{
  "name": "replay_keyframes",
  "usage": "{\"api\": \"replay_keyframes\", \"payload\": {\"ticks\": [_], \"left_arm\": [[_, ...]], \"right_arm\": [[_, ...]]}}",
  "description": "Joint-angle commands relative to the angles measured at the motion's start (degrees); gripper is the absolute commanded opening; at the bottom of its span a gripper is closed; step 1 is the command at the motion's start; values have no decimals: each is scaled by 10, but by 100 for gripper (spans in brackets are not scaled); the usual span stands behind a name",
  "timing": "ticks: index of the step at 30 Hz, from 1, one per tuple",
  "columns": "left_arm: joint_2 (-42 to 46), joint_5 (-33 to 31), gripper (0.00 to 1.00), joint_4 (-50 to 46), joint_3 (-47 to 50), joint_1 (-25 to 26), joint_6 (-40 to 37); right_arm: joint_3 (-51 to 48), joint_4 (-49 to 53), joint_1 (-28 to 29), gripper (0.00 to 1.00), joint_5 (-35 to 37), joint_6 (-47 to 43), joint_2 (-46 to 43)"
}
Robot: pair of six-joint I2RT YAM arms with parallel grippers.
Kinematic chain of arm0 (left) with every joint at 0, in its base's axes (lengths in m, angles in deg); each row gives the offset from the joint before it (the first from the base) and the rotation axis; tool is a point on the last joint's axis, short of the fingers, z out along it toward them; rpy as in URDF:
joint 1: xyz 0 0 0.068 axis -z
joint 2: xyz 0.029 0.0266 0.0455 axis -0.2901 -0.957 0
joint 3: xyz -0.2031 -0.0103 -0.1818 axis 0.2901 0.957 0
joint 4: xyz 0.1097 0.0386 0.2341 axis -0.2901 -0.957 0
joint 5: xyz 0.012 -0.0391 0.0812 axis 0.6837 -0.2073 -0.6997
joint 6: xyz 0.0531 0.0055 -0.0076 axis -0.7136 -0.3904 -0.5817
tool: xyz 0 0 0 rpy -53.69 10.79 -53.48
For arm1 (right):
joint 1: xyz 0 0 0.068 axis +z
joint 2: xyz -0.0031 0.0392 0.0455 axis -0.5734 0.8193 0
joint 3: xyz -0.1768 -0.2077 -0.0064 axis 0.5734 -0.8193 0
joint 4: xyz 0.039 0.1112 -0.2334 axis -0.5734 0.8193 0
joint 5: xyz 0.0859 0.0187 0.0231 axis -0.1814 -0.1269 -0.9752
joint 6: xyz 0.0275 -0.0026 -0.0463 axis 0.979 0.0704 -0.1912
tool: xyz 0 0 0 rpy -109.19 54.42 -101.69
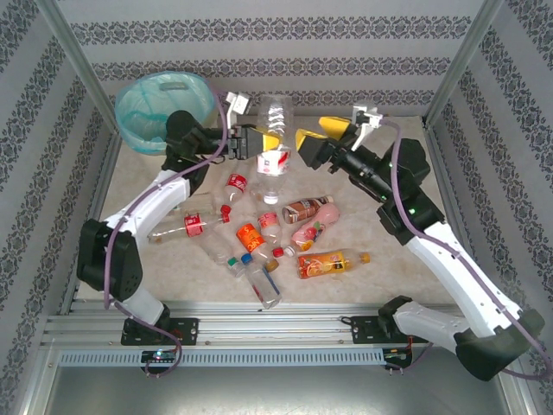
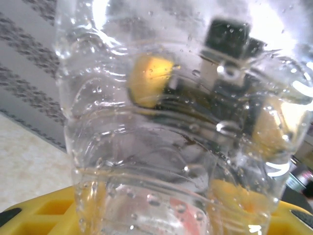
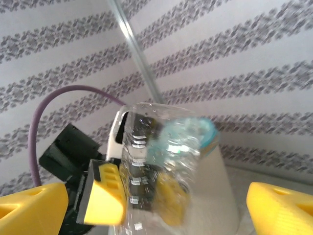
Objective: Put the plastic bottles in the bin
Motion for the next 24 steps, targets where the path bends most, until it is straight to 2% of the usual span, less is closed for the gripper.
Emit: {"api": "replay_keyframes", "payload": {"ticks": [1, 3, 5, 7, 10, 12, 18, 20, 24], "left_arm": [[61, -58, 53, -193, -53, -35, -156], [88, -114, 53, -369, -97, -51, -285], [103, -205, 54, -548, -161, -59, -418], [105, -290, 60, -649, -213, -67, -497], [93, -411, 58, -741, -289, -83, -574], [78, -483, 56, -779, -332, -102, -614], [2, -632, 53, -838, -417, -168, -672], [-14, -649, 52, -829, -417, -179, -691], [-53, -628, 52, -811, -411, -201, -692]], "right_arm": [[-20, -5, 8, 94, 95, -36, -26], [-26, -3, 8, 94, 114, -45, -36], [-31, -3, 8, 93, 126, -48, -39], [-31, -4, 8, 92, 130, -48, -35], [-30, -5, 8, 91, 128, -48, -26], [-28, -5, 8, 90, 130, -48, -21], [-31, -7, 8, 88, 134, -55, -14], [-33, -7, 8, 88, 135, -58, -13], [-37, -4, 8, 87, 137, -53, -11]]}}
